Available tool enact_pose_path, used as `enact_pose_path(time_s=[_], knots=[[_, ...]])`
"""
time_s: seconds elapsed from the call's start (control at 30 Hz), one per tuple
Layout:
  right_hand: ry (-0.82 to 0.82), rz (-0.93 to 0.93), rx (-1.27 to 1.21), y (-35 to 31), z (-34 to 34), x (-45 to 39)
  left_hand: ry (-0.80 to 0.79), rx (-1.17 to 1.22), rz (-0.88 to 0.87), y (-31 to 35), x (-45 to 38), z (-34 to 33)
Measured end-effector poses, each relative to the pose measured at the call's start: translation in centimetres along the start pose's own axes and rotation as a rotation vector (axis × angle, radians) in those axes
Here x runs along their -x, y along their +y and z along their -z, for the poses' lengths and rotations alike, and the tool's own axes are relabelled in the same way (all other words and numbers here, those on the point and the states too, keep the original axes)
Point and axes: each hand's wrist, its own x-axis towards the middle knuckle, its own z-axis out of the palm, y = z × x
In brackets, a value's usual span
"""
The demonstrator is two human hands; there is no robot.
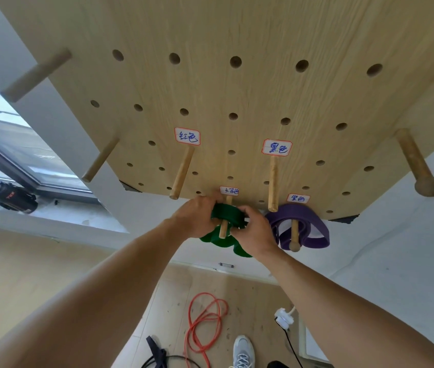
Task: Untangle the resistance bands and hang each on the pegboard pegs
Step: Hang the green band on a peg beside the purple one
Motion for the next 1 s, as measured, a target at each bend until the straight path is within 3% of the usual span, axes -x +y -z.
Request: enact_pose_path(time_s=[0.2,0.5,0.73,1.0], knots=[[-0.086,-0.001,0.028,0.8,0.9,-0.4,0.051,-0.216,-0.133,-0.5,-0.1,0.3],[-0.013,-0.12,-0.078,0.0,-1.4,-0.3,0.14,-0.457,-0.183,0.1,0.0,0.9],[0.014,0.0,0.313,-0.8,0.5,0.1,0.108,-0.519,-0.13,-0.1,0.5,0.7],[-0.009,0.03,0.363,-1.9,1.8,0.7,0.078,-0.59,-0.086,0.6,0.3,0.9]])
